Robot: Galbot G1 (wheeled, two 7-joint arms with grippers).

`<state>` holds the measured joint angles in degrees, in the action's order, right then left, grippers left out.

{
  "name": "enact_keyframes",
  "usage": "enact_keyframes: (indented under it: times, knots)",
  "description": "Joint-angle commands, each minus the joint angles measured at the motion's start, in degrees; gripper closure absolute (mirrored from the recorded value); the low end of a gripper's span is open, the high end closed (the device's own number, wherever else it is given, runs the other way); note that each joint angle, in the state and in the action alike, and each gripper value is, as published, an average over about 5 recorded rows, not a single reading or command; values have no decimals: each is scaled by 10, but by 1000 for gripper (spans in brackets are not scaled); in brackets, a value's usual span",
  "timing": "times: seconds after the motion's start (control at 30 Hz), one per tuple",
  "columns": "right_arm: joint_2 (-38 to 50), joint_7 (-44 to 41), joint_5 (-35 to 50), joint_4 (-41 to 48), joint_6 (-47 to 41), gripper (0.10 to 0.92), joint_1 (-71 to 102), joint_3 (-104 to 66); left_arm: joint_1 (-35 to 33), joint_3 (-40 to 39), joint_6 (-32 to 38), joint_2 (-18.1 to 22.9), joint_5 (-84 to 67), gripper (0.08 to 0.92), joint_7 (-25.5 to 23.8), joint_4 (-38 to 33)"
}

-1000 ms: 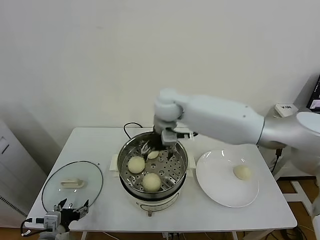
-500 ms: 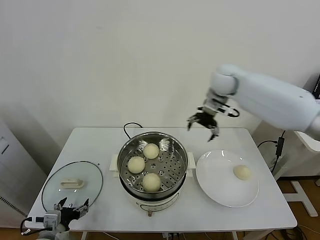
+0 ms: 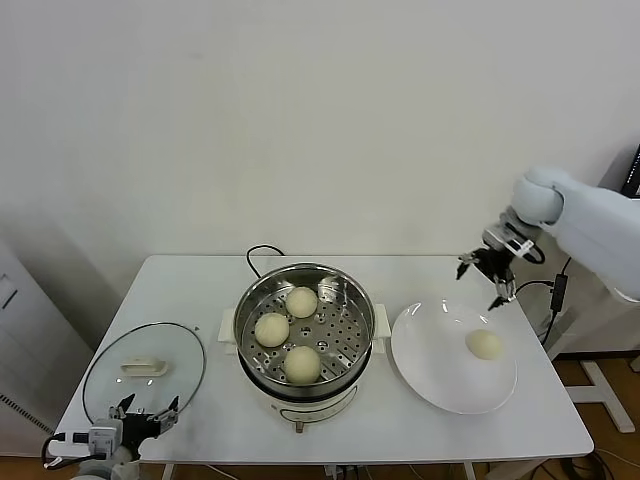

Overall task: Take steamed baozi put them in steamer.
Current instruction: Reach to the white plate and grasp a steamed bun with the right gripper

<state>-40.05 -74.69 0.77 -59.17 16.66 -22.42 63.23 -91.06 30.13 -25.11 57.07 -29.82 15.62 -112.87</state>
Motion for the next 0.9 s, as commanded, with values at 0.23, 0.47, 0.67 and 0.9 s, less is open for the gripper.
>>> enact_keyframes:
  times: [0.23, 0.47, 0.67, 0.9]
  knots:
    - [-16, 51, -90, 91, -6, 203, 166, -116, -1, 0, -1, 2, 0, 177, 0, -2]
    - [-27, 64, -110, 106, -7, 203, 187, -136, -3, 0, 0, 2, 1, 177, 0, -2]
    - [-31, 77, -119, 109, -11, 203, 204, -148, -4, 0, 0, 3, 1, 177, 0, -2]
    - [-35, 82, -142, 114, -16, 205, 219, -169, -6, -1, -1, 3, 3, 177, 0, -2]
